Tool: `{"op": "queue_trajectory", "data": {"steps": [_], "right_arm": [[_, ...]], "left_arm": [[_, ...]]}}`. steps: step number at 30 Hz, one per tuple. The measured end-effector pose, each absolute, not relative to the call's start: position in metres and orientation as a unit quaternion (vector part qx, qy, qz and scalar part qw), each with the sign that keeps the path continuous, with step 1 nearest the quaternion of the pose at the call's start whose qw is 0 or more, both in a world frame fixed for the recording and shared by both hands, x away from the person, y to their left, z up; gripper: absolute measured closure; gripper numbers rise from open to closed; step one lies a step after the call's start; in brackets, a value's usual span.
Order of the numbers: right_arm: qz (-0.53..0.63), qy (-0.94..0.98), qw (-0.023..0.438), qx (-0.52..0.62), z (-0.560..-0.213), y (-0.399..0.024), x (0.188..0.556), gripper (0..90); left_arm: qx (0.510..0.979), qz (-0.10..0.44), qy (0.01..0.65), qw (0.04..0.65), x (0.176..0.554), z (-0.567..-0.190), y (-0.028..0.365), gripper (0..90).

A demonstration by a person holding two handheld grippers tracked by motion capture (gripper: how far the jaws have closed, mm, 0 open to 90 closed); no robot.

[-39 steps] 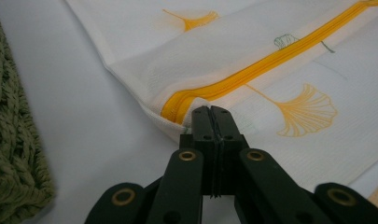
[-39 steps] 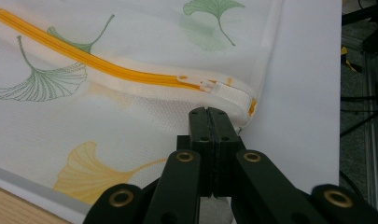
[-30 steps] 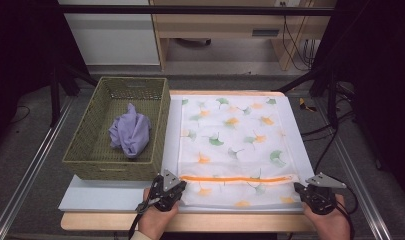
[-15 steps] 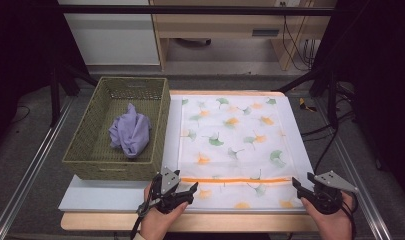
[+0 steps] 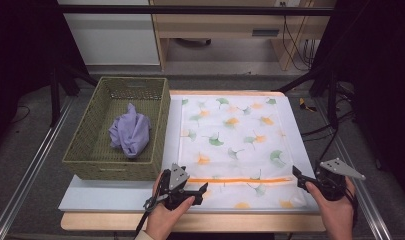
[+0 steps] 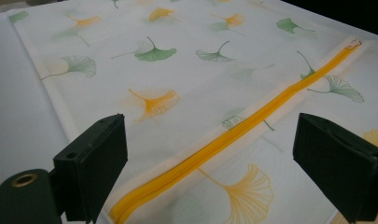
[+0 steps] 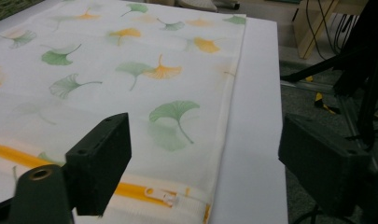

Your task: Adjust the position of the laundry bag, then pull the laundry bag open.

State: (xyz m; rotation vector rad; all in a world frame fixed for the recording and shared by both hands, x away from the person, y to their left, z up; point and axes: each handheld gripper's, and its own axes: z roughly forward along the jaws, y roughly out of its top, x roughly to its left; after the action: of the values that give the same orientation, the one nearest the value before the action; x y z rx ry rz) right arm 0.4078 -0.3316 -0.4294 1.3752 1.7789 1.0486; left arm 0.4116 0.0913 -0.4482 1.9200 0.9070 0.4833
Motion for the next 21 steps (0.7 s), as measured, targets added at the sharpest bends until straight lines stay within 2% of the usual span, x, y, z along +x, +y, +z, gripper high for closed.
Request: {"op": "queue_trajectory", "data": {"steps": [13,17,21], "right_arm": [[0.388,0.688,0.316,0.526,-0.427,-0.331,0.427,35.6],[0.384,0.694,0.294,0.533,-0.435,-0.332,0.426,40.3],[0.378,0.706,0.268,0.535,-0.442,-0.332,0.424,49.2]], "left_arm": [[0.798,0.208,0.349,0.446,0.44,-0.448,0.074,8.7],[0.798,0.21,0.351,0.442,0.436,-0.451,0.078,8.9],[0.794,0.215,0.354,0.445,0.429,-0.45,0.085,9.3]]}}
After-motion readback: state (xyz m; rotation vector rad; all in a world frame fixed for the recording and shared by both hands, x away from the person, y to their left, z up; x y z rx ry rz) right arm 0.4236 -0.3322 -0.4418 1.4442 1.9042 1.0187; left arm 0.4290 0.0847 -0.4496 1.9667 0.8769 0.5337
